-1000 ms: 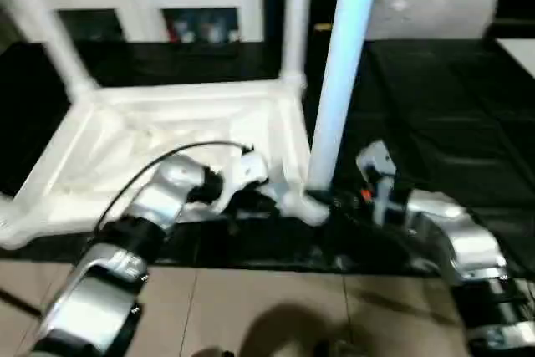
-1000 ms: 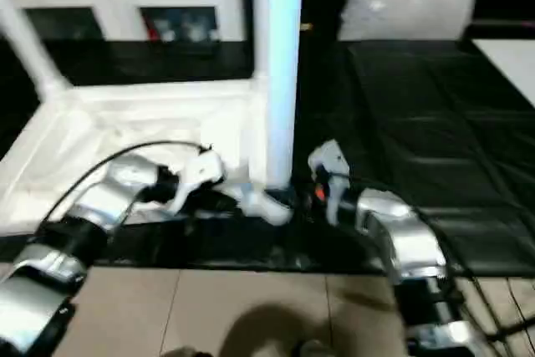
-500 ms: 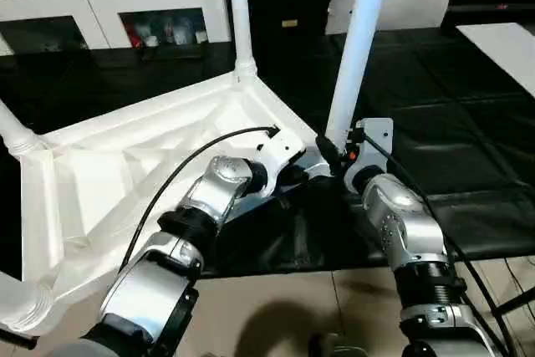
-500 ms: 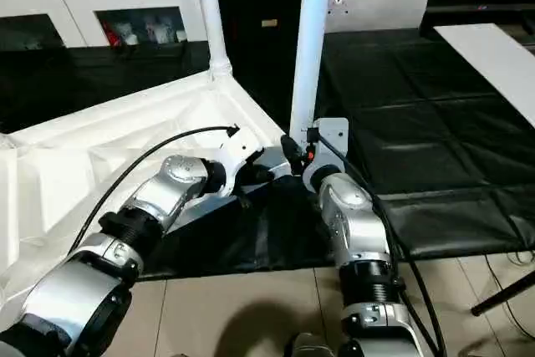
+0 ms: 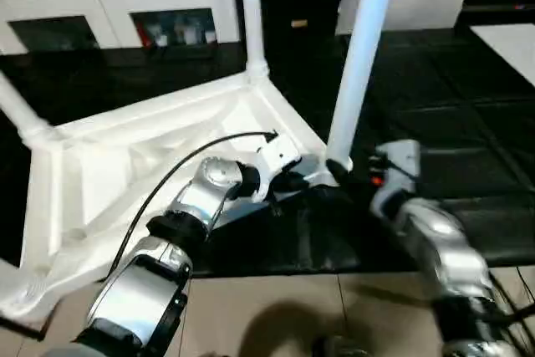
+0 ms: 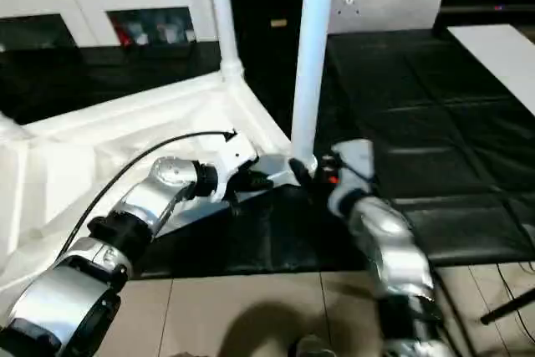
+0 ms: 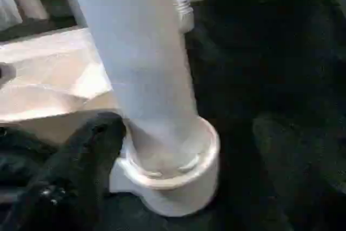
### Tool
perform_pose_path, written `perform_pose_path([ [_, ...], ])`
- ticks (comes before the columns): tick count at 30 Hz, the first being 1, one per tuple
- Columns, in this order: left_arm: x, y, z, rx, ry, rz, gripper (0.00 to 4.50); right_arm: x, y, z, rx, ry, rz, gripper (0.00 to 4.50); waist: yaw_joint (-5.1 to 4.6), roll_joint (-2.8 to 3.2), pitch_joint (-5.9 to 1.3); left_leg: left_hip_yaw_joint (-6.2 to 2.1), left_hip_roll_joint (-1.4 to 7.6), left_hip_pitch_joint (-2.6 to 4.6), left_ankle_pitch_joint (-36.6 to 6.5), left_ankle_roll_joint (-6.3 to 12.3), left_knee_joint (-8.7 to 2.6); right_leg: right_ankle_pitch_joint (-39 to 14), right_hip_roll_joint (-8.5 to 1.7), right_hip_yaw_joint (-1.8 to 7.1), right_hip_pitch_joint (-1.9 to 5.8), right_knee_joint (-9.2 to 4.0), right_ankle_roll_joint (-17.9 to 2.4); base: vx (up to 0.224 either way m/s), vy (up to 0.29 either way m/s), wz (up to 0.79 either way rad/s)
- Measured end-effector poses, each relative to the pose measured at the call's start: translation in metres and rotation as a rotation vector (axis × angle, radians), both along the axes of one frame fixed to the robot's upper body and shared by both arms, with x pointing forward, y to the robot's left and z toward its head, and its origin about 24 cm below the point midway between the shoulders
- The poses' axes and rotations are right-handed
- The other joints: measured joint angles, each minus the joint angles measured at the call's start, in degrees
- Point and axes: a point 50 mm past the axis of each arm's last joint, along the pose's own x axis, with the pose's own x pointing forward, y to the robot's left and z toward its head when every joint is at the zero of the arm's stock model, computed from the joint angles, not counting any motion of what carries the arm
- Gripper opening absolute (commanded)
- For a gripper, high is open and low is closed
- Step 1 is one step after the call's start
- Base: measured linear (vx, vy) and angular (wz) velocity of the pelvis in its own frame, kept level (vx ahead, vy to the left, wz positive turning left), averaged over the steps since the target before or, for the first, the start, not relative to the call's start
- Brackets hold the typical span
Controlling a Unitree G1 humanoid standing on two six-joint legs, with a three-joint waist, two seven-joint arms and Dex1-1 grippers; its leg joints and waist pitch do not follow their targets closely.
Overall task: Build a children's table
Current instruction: Rotate leg to tighten
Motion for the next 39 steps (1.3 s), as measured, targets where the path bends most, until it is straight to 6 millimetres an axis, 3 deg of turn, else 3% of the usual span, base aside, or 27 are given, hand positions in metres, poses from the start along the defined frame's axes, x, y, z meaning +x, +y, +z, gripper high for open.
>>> perform_pose_path([
  [3,0.001,0.002,0.000,0.009,-0.031,-0.010,0.00,-0.015,-0.023,0.012,-0.006,-0.040,0.064,4.47,0.23,-0.06,0.04,0.14,-0.02,-0.01,0.0,0.02,0.02,0.0,-0.09,0.03,-0.01,-0.01,0.0,0.000,0.000,0.00],
  [4,0.001,0.003,0.000,0.008,-0.032,-0.009,0.43,-0.020,-0.028,0.022,0.006,-0.065,0.104,4.50,0.13,-0.09,0.04,0.19,-0.02,0.01,0.0,0.03,0.03,0.0,-0.11,0.05,-0.01,-0.01,0.0,0.000,0.000,0.00],
  [6,0.001,0.004,0.001,-0.002,-0.034,-0.004,0.58,-0.026,-0.023,0.033,0.040,-0.094,0.184,4.50,-0.13,-0.15,0.08,0.19,-0.01,-0.09,0.0,0.04,0.03,0.0,-0.10,0.03,-0.03,-0.01,0.0,0.000,0.000,0.00],
  [10,0.004,-0.007,0.031,-0.116,-0.138,-0.051,0.97,-0.031,-0.004,0.042,0.073,-0.129,0.313,4.50,0.25,-0.47,-0.04,0.18,0.04,0.10,0.0,0.03,0.03,0.0,-0.09,-0.01,0.03,-0.01,0.0,0.000,0.000,0.00],
  [12,0.003,-0.002,0.038,-0.122,-0.166,-0.058,1.14,-0.034,0.007,0.043,0.082,-0.138,0.366,4.50,0.08,-0.48,-0.05,0.18,0.05,0.12,0.0,0.02,0.03,0.0,-0.09,0.00,0.03,0.00,0.0,0.000,0.000,0.00],
  [18,-0.007,0.026,0.026,-0.073,-0.120,-0.019,1.53,-0.037,0.026,0.047,0.105,-0.160,0.430,4.50,0.09,-0.51,-0.04,0.16,0.06,0.10,0.0,0.01,0.03,0.0,-0.05,0.01,0.01,-0.01,0.1,0.000,0.000,0.00],
  [22,-0.035,0.075,0.017,-0.037,-0.039,0.045,1.80,-0.024,0.046,0.064,0.143,-0.227,0.447,4.50,-1.05,-0.12,-0.04,0.13,0.05,0.23,-0.1,-0.14,0.01,0.0,0.00,0.14,-0.03,0.10,0.1,0.000,0.000,0.00],
  [26,-0.049,0.096,0.018,-0.040,0.007,0.086,2.16,-0.021,0.054,0.068,0.157,-0.239,0.464,4.50,0.09,-0.22,0.04,0.15,0.07,0.22,-0.1,-0.15,-0.15,-0.1,0.06,0.23,-0.07,0.10,0.2,0.000,0.000,0.00],
  [28,-0.078,0.115,0.025,-0.037,0.056,0.090,2.28,-0.007,0.074,0.067,0.135,-0.215,0.472,4.50,-0.61,-0.81,0.29,0.18,0.05,0.11,0.0,-0.19,-0.24,-0.1,0.16,0.44,-0.21,0.27,0.2,0.000,0.000,0.00],
  [33,-0.107,0.125,0.028,0.040,0.134,0.076,2.58,0.024,0.104,0.059,0.022,-0.163,0.385,4.50,-0.38,-1.30,0.51,0.23,-0.10,0.28,0.0,-0.22,-0.41,-0.1,0.19,0.76,-0.46,0.35,0.2,0.000,0.000,0.00],
  [36,-0.110,0.126,0.023,0.095,0.153,0.116,2.58,0.035,0.120,0.048,-0.050,-0.124,0.314,4.50,0.15,-1.45,0.61,0.24,-0.29,0.24,0.0,-0.22,-0.54,-0.2,0.22,1.12,-0.52,0.35,0.2,0.000,0.000,0.00],
  [39,-0.112,0.128,0.020,0.140,0.158,0.152,2.58,0.042,0.120,0.038,-0.116,-0.093,0.223,4.50,0.31,-1.53,0.66,0.32,-0.40,0.23,0.1,-0.39,-0.54,-0.2,0.23,1.39,-0.51,0.34,0.2,0.000,0.000,0.00],
])
